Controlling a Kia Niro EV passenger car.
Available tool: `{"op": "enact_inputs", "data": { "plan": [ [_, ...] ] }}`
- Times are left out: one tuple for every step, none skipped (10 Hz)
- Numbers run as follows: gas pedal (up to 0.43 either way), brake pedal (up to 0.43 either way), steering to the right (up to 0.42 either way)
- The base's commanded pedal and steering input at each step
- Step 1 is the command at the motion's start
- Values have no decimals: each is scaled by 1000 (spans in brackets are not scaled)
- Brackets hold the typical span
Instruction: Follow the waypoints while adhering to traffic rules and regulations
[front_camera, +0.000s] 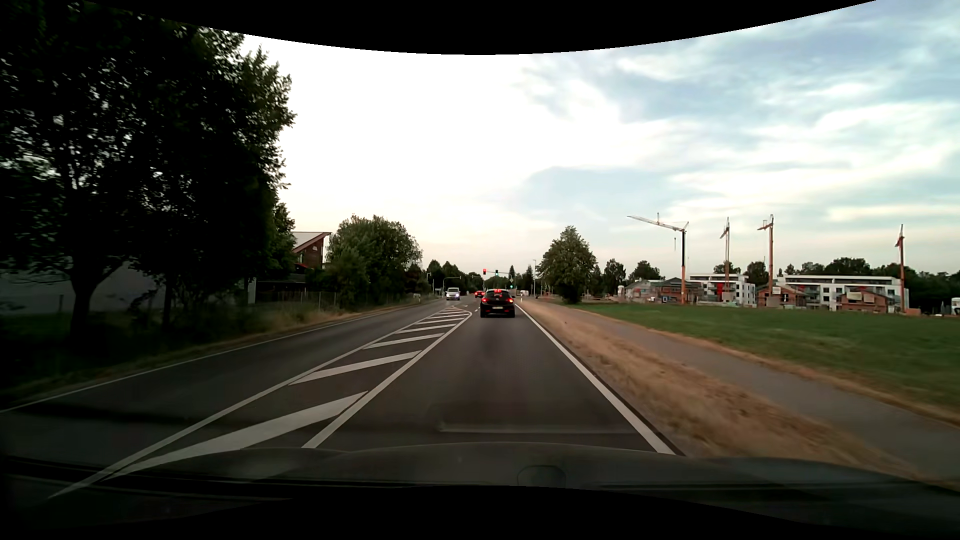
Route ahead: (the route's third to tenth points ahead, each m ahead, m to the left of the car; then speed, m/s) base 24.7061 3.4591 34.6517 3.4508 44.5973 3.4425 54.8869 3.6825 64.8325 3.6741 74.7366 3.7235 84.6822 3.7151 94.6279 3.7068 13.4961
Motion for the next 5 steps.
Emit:
{"op": "enact_inputs", "data": {
  "plan": [
    [59,6,-1],
    [59,6,-1],
    [59,6,-1],
    [59,6,-1],
    [59,6,-1]
  ]
}}
